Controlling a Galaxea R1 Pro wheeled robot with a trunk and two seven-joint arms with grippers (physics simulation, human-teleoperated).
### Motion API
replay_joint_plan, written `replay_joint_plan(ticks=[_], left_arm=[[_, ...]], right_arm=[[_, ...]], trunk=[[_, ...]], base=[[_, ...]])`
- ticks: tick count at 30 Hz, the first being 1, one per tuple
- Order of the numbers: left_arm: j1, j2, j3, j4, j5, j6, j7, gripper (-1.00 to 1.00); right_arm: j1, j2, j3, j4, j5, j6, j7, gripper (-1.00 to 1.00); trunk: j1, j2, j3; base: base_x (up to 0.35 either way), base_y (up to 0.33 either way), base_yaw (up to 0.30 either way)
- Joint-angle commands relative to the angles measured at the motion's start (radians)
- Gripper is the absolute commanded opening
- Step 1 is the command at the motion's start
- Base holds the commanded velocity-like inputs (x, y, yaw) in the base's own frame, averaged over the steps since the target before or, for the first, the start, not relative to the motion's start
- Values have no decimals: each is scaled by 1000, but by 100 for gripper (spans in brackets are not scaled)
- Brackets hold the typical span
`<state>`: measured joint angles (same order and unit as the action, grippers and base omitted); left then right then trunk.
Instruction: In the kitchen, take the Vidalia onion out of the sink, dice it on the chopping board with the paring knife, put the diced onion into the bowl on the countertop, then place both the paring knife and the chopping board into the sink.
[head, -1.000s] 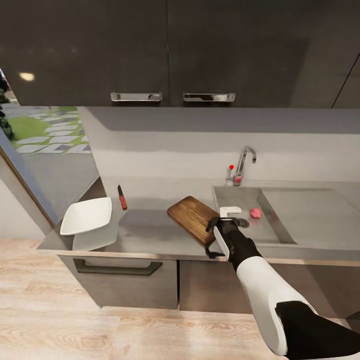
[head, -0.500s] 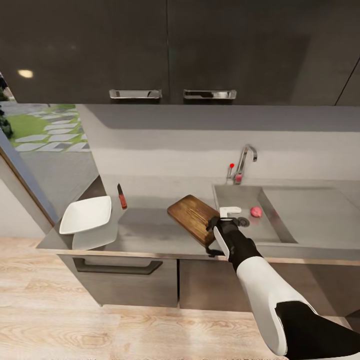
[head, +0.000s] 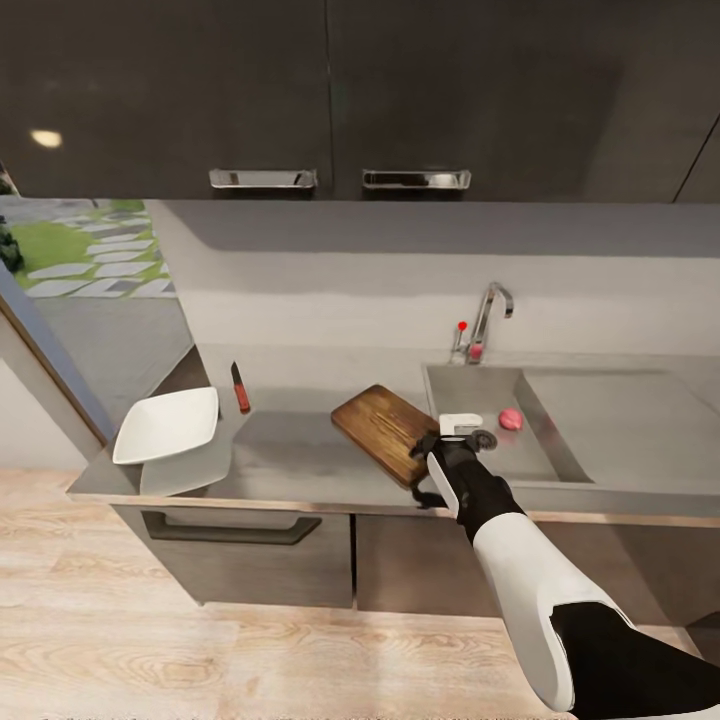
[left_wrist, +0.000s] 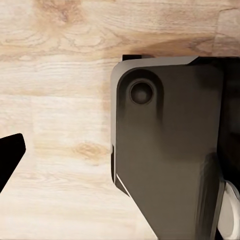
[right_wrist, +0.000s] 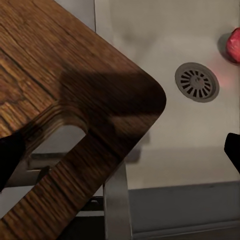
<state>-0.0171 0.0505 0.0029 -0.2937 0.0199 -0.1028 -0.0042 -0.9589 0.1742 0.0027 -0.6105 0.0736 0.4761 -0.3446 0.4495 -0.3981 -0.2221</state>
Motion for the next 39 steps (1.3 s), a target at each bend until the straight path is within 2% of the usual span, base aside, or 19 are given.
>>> replay_joint_plan(ticks=[1,25,39], left_arm=[[0,0,0,1,2,-3,0,100],[0,0,0,1,4,-3,0,100],[-1,0,0,1,3,-3,0,100]], right_arm=[[-1,0,0,-1,8,9,-1,100],[-1,0,0,-2,8,9,0,100],[-1,0,0,-2,6,9,1,100]], trunk=[[0,-2,-3],[0,-2,-34],[0,-2,-36]], base=[[0,0,0],[0,0,0],[3,0,0]])
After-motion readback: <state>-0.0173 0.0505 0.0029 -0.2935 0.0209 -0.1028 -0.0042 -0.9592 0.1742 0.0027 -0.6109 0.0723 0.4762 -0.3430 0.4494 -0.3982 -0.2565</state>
